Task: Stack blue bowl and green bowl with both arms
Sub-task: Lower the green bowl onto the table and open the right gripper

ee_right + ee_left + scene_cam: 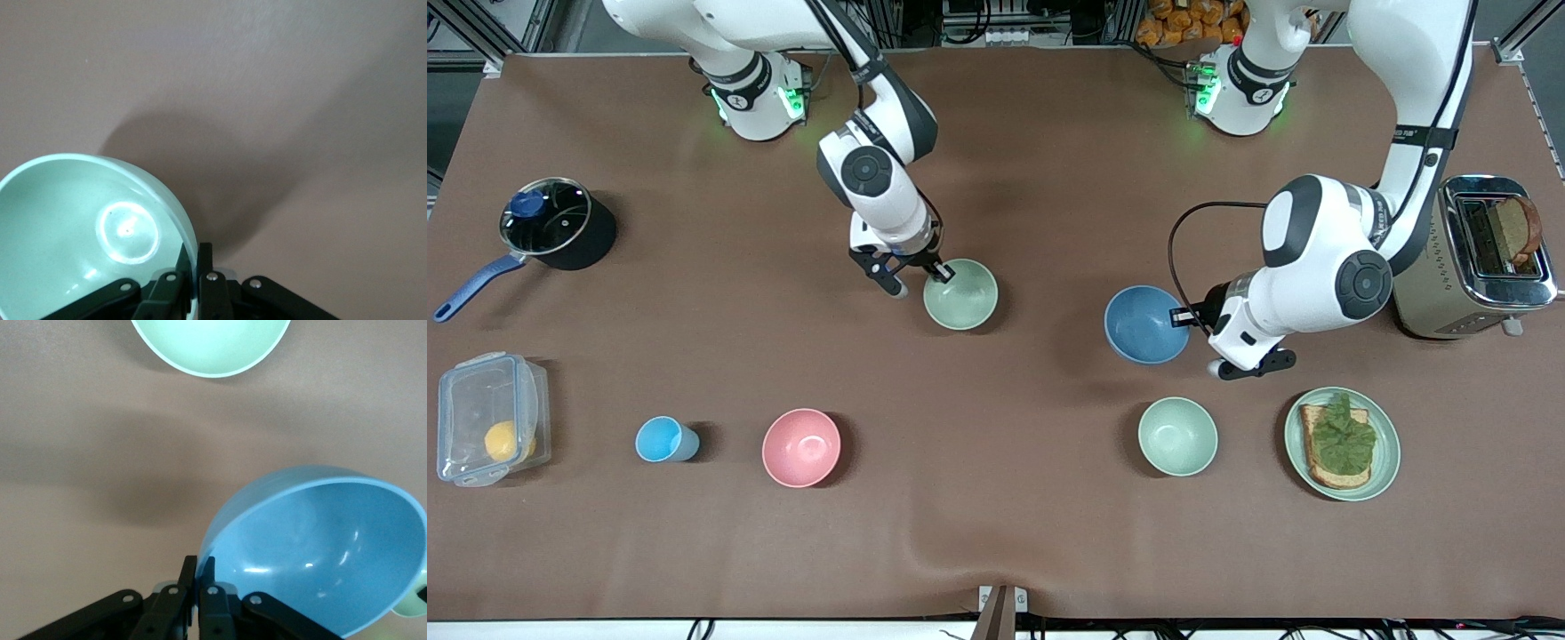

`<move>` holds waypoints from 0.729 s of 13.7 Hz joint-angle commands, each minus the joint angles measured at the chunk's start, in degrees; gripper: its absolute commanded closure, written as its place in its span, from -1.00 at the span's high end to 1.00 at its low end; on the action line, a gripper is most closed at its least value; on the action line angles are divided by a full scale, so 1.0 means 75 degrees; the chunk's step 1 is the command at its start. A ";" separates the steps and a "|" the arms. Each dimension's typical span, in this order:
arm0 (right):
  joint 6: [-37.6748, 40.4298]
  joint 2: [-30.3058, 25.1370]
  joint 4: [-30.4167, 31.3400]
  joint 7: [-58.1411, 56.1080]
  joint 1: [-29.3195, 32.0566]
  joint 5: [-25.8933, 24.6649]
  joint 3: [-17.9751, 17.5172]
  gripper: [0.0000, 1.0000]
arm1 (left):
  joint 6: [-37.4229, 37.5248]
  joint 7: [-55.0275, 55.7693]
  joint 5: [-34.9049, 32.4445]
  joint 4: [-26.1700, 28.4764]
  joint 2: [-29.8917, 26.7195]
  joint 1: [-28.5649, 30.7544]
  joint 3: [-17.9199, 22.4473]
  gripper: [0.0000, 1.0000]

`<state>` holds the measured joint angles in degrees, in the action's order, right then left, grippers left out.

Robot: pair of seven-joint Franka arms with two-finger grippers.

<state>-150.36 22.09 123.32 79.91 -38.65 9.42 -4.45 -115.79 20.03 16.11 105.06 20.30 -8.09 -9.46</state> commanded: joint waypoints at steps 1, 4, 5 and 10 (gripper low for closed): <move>-0.0049 0.0136 -0.0188 0.0337 -0.0167 -0.0202 0.0124 -1.00 | 0.0099 0.0071 0.0195 0.0043 -0.0116 0.0106 -0.0028 -1.00; -0.0026 0.0160 -0.0270 0.0501 -0.0144 -0.0190 0.0113 0.71 | 0.0099 0.0118 0.0195 0.0055 -0.0070 0.0036 -0.0028 -1.00; -0.0002 0.0160 -0.0305 0.0629 -0.0132 -0.0190 0.0124 1.00 | 0.0099 0.0118 0.0195 0.0055 -0.0058 0.0024 -0.0028 -1.00; 0.1153 -0.0027 -0.0795 0.0642 0.0218 -0.0178 0.0124 1.00 | 0.0065 0.0235 0.0207 0.0113 -0.0046 -0.0058 -0.0075 -1.00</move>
<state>-147.13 22.73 120.27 83.11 -38.62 9.12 -3.46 -115.66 20.45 16.11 105.40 20.39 -8.15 -9.64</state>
